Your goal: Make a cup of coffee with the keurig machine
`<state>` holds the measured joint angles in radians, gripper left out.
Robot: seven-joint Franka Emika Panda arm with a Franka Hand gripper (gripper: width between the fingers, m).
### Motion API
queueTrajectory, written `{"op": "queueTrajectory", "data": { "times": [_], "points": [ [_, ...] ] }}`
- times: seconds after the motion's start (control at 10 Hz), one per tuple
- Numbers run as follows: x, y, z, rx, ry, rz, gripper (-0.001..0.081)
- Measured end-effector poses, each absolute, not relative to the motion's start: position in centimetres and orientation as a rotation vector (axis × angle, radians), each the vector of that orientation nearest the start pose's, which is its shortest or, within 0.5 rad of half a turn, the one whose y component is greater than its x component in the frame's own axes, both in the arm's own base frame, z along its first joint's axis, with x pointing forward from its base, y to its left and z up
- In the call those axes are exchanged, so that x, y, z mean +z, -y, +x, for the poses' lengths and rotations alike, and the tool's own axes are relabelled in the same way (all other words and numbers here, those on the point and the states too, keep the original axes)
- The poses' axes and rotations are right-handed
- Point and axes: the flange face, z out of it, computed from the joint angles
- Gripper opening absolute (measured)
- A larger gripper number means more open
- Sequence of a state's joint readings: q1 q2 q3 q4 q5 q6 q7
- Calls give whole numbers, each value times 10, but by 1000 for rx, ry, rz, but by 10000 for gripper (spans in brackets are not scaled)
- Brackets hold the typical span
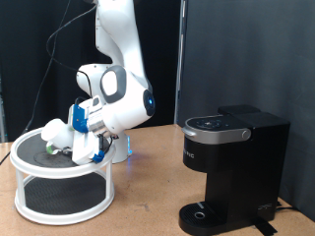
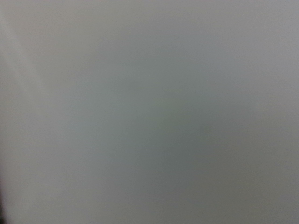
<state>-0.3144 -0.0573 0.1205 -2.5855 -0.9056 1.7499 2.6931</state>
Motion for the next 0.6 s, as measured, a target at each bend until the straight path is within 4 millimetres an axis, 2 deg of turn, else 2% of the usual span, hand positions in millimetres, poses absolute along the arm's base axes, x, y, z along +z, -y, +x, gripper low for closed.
{"op": "queueTrajectory", "data": {
  "times": [0.6],
  "points": [
    [271,145,371,544,1966,807,580]
  ]
}}
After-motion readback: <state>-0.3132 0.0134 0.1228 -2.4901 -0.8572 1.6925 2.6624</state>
